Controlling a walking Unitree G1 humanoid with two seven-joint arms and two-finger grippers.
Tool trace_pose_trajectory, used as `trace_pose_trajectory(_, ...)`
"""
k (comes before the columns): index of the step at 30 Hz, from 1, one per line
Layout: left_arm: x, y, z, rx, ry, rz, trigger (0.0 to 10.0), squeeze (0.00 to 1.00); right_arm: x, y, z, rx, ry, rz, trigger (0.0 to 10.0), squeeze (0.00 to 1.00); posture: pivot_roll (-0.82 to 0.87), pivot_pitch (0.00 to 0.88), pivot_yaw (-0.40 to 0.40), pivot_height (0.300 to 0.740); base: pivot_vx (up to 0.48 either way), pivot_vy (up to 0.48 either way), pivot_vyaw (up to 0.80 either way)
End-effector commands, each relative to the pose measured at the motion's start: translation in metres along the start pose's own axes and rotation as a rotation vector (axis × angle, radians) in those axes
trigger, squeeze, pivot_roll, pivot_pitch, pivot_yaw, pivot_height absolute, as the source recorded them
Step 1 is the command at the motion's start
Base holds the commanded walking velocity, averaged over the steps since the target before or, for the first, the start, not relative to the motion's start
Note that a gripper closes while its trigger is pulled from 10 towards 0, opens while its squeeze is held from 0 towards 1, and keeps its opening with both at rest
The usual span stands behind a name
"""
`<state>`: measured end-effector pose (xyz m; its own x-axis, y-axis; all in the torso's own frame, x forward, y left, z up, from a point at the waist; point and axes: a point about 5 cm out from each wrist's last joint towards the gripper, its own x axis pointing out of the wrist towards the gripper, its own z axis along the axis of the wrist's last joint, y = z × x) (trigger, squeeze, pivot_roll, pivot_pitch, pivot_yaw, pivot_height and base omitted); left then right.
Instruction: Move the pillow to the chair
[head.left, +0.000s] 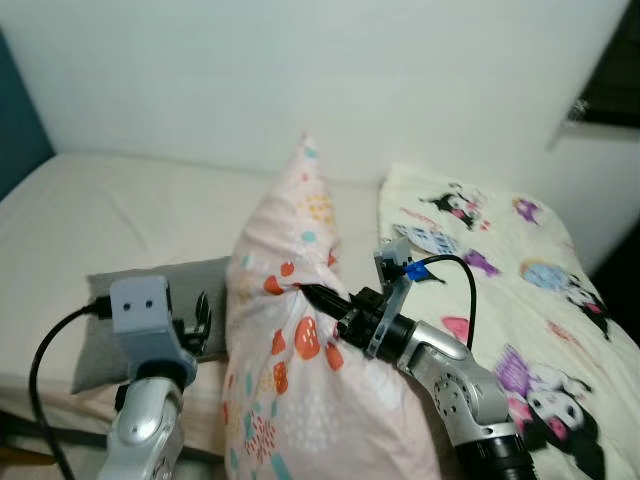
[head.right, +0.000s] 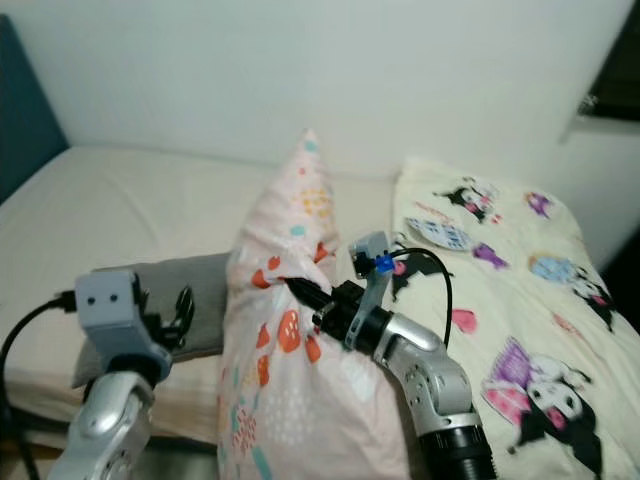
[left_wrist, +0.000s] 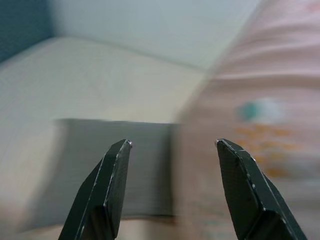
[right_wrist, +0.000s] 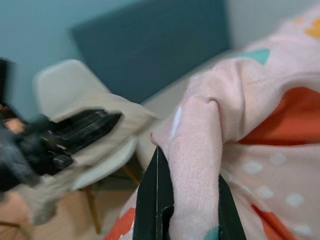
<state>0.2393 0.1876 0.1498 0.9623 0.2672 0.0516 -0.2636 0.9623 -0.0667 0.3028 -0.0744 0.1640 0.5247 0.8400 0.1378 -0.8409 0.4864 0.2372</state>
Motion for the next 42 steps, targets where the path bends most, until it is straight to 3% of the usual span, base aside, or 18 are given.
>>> trace_pose_trajectory(1, 0.003, -0.003, 0.004, -0.005, -0.033, -0.015, 10.0, 0.0, 0.003, 0.002, 0.034, -0.127, -0.128, 0.045, 10.0, 0.0, -0.03, 0.0, -0.096, 0.74, 0.0, 0.0, 0.79)
trace_pose_trajectory(6, 0.009, 0.0, 0.004, 0.018, -0.052, -0.009, 10.0, 0.0, 0.012, 0.005, 0.056, -0.179, -0.189, 0.077, 10.0, 0.0, -0.03, 0.0, -0.088, 0.74, 0.0, 0.0, 0.79)
trace_pose_trajectory(11, 0.024, 0.006, -0.003, -0.013, -0.036, 0.032, 10.0, 0.0, 0.024, 0.018, 0.079, -0.259, -0.249, 0.177, 10.0, 0.0, -0.01, 0.0, -0.086, 0.74, 0.0, 0.0, 0.79)
trace_pose_trajectory(14, 0.027, 0.008, -0.004, -0.035, -0.031, 0.047, 10.0, 0.0, 0.027, 0.024, 0.079, -0.267, -0.252, 0.215, 10.0, 0.0, -0.01, 0.0, -0.086, 0.74, 0.0, 0.0, 0.79)
trace_pose_trajectory(15, 0.03, 0.009, -0.005, -0.048, -0.027, 0.056, 10.0, 0.0, 0.029, 0.03, 0.063, -0.256, -0.201, 0.273, 10.0, 0.0, 0.0, 0.0, -0.087, 0.74, 0.0, 0.0, 0.79)
trace_pose_trajectory(17, 0.03, 0.009, -0.005, -0.048, -0.027, 0.056, 10.0, 0.0, 0.029, 0.03, 0.063, -0.256, -0.201, 0.273, 10.0, 0.0, 0.0, 0.0, -0.087, 0.74, 0.0, 0.0, 0.79)
trace_pose_trajectory(18, 0.031, 0.007, -0.005, -0.034, -0.03, 0.05, 10.0, 0.0, 0.028, 0.025, 0.049, -0.258, -0.152, 0.265, 10.0, 0.0, 0.0, 0.0, -0.088, 0.74, 0.0, 0.0, 0.79)
trace_pose_trajectory(19, 0.031, 0.007, -0.005, -0.034, -0.03, 0.05, 10.0, 0.0, 0.028, 0.025, 0.049, -0.258, -0.152, 0.265, 10.0, 0.0, 0.0, 0.0, -0.088, 0.74, 0.0, 0.0, 0.79)
trace_pose_trajectory(23, 0.023, -0.002, -0.009, 0.125, -0.027, -0.06, 10.0, 0.0, 0.006, -0.016, 0.002, -0.26, 0.038, -0.015, 10.0, 0.0, -0.02, 0.0, -0.083, 0.74, 0.0, 0.0, 0.79)
trace_pose_trajectory(25, 0.021, -0.004, -0.01, 0.147, -0.026, -0.078, 10.0, 0.0, 0.003, -0.019, -0.002, -0.26, 0.05, -0.041, 10.0, 0.0, -0.02, 0.0, -0.083, 0.74, 0.0, 0.0, 0.79)
trace_pose_trajectory(26, 0.018, -0.009, -0.012, 0.214, -0.037, -0.142, 10.0, 0.0, -0.003, -0.027, 0.002, -0.21, 0.001, -0.149, 10.0, 0.0, -0.01, 0.0, -0.082, 0.74, 0.0, 0.0, 0.79)
trace_pose_trajectory(28, 0.017, -0.01, -0.013, 0.23, -0.041, -0.161, 10.0, 0.0, -0.005, -0.03, 0.004, -0.197, -0.014, -0.183, 10.0, 0.0, -0.02, 0.0, -0.079, 0.74, 0.0, 0.0, 0.79)
trace_pose_trajectory(33, 0.017, -0.008, -0.019, 0.184, -0.025, -0.169, 10.0, 0.0, -0.019, -0.04, 0.002, -0.198, -0.035, -0.288, 10.0, 0.0, -0.03, 0.0, -0.072, 0.74, 0.0, 0.0, 0.79)
trace_pose_trajectory(36, 0.023, -0.005, -0.021, 0.122, -0.033, -0.145, 10.0, 0.0, -0.015, -0.041, 0.003, -0.183, -0.053, -0.266, 10.0, 0.0, -0.02, 0.0, -0.08, 0.74, 0.0, 0.0, 0.79)
trace_pose_trajectory(42, 0.027, -0.002, -0.021, 0.111, -0.043, -0.12, 10.0, 0.0, -0.009, -0.041, 0.002, -0.2, -0.063, -0.254, 10.0, 0.0, -0.02, 0.0, -0.082, 0.74, 0.0, 0.0, 0.79)
